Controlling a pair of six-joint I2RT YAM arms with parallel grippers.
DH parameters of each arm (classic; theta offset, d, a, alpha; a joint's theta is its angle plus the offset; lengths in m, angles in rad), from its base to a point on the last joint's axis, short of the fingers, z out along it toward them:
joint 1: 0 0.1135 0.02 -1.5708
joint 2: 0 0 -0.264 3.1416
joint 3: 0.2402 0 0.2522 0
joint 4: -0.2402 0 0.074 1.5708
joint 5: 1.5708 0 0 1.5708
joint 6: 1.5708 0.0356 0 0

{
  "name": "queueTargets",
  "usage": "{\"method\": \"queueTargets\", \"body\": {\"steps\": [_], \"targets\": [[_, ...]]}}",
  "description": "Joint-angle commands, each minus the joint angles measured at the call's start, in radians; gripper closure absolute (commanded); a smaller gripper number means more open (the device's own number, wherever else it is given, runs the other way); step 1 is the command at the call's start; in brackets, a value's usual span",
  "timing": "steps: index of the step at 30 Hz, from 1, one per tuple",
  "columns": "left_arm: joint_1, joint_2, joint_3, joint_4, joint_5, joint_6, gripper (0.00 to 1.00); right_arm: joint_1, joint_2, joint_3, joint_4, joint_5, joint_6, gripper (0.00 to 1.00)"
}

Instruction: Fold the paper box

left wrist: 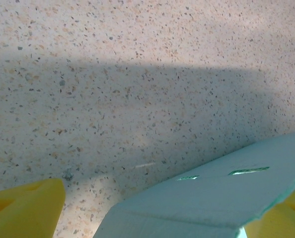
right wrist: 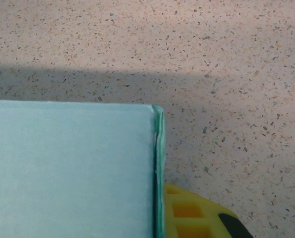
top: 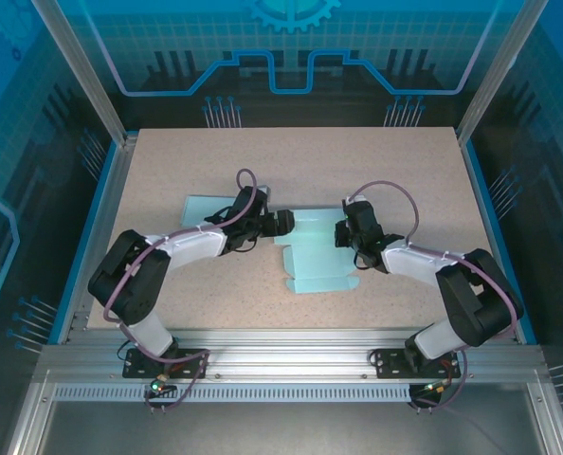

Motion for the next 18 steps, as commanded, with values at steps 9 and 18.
{"method": "queueTargets", "body": {"steps": [9, 18], "targets": [[-0.021, -0.038, -0.042, 0.130, -0.007, -0.047, 0.12, 0.040, 0.030, 0.040, 0.009, 0.004, 0.024, 1.00], [-0.019, -0.212, -0.179, 0.018, -0.105, -0.024, 0.06, 0.044, 0.029, 0.047, -0.019, 0.035, 0.043, 1.00]]}}
